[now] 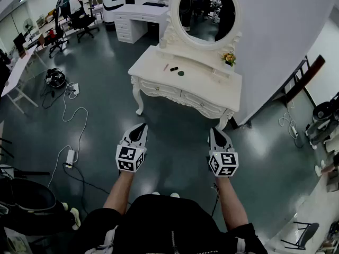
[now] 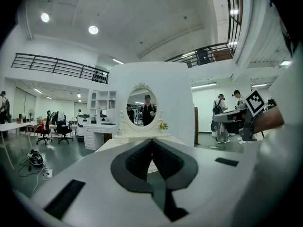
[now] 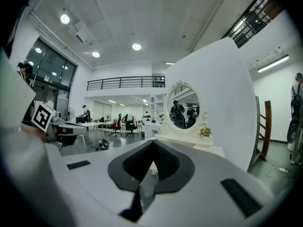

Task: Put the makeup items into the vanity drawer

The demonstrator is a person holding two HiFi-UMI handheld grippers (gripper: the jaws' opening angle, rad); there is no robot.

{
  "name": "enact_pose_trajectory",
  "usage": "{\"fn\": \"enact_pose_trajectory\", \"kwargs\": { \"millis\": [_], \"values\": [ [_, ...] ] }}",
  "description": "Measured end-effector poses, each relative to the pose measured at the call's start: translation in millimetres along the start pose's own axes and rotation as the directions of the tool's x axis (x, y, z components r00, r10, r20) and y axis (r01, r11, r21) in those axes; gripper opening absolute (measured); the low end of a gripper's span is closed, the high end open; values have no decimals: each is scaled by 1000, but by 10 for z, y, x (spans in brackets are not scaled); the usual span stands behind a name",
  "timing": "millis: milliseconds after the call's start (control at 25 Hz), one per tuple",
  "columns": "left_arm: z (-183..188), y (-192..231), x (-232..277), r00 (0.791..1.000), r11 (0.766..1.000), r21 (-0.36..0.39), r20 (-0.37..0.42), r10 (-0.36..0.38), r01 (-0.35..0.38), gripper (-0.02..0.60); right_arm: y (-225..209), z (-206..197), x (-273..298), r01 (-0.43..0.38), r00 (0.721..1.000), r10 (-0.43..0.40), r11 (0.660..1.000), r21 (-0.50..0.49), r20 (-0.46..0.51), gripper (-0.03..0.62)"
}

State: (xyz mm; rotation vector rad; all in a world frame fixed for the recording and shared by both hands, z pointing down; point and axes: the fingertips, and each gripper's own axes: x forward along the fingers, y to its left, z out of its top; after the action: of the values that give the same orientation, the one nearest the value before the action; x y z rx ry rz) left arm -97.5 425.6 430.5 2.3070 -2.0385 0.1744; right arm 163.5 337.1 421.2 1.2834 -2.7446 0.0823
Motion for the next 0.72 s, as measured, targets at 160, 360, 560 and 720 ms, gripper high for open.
{"fn": "enact_pose_trajectory", "kwargs": {
  "millis": [160,360,560,720],
  "values": [
    [-41,87,-18,1000,1000,9,-14,-8,8,20,169,37,39,-52,998,52,998,18,37,6],
    [-102,278,-91,1000,1000,0,-18,-12,12,20,353,-8,164,-29,999,29,999,15,19,6],
    [-214,442,-143,999,1000,-12,-32,-28,28,20,532,-29,226,-3,1000,3,1000,19,16,6],
    [-279,525,-118,998,999,-20,-42,-38,37,21,576,-67,238,21,1000,-22,1000,23,3,6]
  ]
}}
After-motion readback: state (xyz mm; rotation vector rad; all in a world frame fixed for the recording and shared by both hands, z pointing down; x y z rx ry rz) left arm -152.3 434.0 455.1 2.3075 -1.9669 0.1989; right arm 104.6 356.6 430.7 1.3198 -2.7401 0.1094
